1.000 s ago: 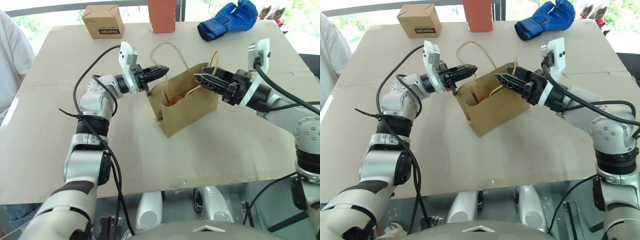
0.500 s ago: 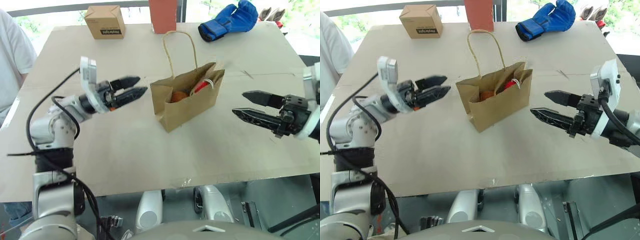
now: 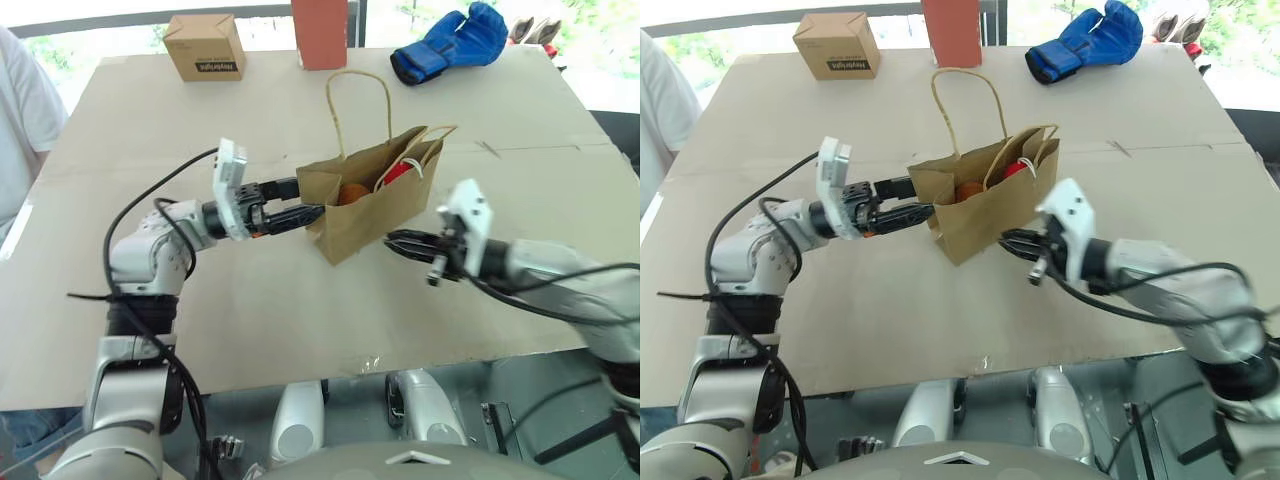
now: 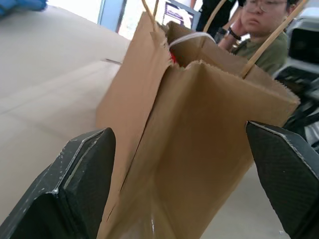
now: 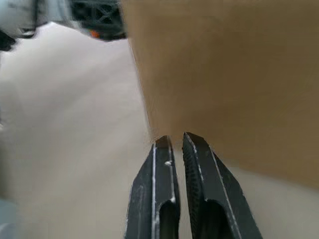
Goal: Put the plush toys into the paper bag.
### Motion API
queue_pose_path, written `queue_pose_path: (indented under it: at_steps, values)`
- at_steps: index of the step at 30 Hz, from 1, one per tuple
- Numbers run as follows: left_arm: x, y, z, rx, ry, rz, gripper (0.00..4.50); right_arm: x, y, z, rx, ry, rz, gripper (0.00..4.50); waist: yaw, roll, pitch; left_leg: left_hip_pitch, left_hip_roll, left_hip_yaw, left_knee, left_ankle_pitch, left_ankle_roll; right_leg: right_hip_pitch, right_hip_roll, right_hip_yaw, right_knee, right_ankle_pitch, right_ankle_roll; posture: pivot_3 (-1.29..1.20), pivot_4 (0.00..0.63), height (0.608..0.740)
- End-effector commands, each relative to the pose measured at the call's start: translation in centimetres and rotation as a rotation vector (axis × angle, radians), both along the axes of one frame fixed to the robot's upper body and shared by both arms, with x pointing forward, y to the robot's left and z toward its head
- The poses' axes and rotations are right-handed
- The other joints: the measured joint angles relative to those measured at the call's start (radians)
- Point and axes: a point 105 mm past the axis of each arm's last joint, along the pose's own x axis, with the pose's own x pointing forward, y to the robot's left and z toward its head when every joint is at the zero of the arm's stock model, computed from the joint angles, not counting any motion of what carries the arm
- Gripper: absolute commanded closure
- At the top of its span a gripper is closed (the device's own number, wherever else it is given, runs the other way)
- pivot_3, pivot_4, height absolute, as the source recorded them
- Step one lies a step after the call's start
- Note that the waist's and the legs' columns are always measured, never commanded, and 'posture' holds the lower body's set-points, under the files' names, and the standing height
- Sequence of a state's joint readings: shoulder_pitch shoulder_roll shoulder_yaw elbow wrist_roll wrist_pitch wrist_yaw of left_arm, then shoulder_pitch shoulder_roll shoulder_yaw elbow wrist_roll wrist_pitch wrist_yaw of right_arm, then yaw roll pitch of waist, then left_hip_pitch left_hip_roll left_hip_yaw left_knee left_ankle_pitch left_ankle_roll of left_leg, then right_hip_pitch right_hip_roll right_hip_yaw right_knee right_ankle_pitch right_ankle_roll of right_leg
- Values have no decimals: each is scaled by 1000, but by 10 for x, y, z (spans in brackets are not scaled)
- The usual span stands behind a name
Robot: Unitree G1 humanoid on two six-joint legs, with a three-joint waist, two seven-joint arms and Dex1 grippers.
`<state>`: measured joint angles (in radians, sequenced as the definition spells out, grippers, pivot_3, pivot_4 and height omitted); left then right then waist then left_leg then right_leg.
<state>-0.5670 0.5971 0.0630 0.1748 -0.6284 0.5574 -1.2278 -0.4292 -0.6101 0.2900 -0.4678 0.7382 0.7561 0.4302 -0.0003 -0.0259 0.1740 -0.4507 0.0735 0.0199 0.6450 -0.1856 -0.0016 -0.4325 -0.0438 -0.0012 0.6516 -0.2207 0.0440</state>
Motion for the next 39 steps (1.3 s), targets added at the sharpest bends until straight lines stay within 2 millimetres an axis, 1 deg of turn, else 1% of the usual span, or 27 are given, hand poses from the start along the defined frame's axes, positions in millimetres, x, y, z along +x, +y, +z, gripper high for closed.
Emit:
queue_pose_path:
  at_steps: [1,5,8,10,15,16,19,21,22,24,26,29,30,34,37,39]
  values:
    - [-4,-1,10,19,-50,-48,0,15,9,6,10,-100,-25,4466,5,0,0,-1,0,0,0,0,0,0,0,0,0,1,2,0,150,714]
    - [-13,-8,11,26,-69,-60,0,27,24,5,40,-123,-26,4466,6,0,0,0,0,0,0,0,0,0,0,0,1,1,2,0,150,714]
    - [-16,-12,10,29,-92,-31,0,30,27,5,55,-126,-22,4466,9,0,0,1,0,0,1,0,0,0,0,0,4,1,2,0,150,714]
    - [-13,-14,11,22,-111,12,0,31,29,4,59,-126,-19,4466,13,0,0,1,0,0,2,0,0,0,0,0,5,1,2,0,150,714]
    - [-5,-21,6,70,-168,129,0,33,31,2,66,-127,-15,4466,14,0,0,2,0,0,4,0,0,0,0,0,7,0,1,0,150,714]
    - [2,-21,5,71,-171,184,0,33,30,2,69,-127,-15,4466,14,0,0,2,0,0,4,0,0,0,0,0,7,0,1,0,150,714]
    - [10,-29,2,43,-169,269,0,30,24,6,80,-137,-17,4466,16,0,0,2,0,0,5,0,0,0,0,0,8,1,2,0,150,714]
    - [9,-34,-1,18,-153,266,547,27,17,11,97,-148,-25,4500,14,0,0,1,0,0,5,0,0,0,0,0,7,1,2,0,150,714]
    - [9,-36,-3,11,-158,272,1111,23,9,13,99,-164,-31,4500,13,0,0,1,0,0,5,0,0,0,0,0,7,1,2,0,150,714]
    - [10,-38,-5,8,-178,281,1814,15,-3,18,103,-195,-40,4500,16,0,0,2,0,0,4,0,0,0,0,0,8,1,2,0,150,714]
    - [10,-40,-6,15,-216,275,2798,6,-15,25,115,-224,-49,4500,16,0,0,1,0,0,4,0,0,0,0,0,7,1,2,0,150,714]
    - [10,-36,2,-18,-273,255,4318,-12,-45,33,90,-304,-91,4500,16,0,0,2,0,0,4,0,0,0,0,1,7,1,2,0,150,714]
    - [10,-33,4,-12,-296,223,4422,-17,-53,33,62,-321,-105,4500,15,0,0,2,0,0,4,0,0,0,0,1,7,1,2,0,150,714]
    - [11,-13,7,62,-336,85,4422,-32,-79,27,-68,-336,-140,4500,14,0,0,2,0,0,4,0,0,0,0,1,8,-3,1,0,150,714]
    - [22,5,10,165,-395,7,4422,-40,-94,26,-103,-330,-169,4500,16,0,0,3,0,0,5,0,0,0,0,1,8,-3,2,0,150,714]
    - [30,11,15,206,-445,-24,4422,-43,-99,26,-115,-328,-188,4500,16,0,0,3,0,0,6,0,0,0,0,0,8,-3,2,0,150,714]
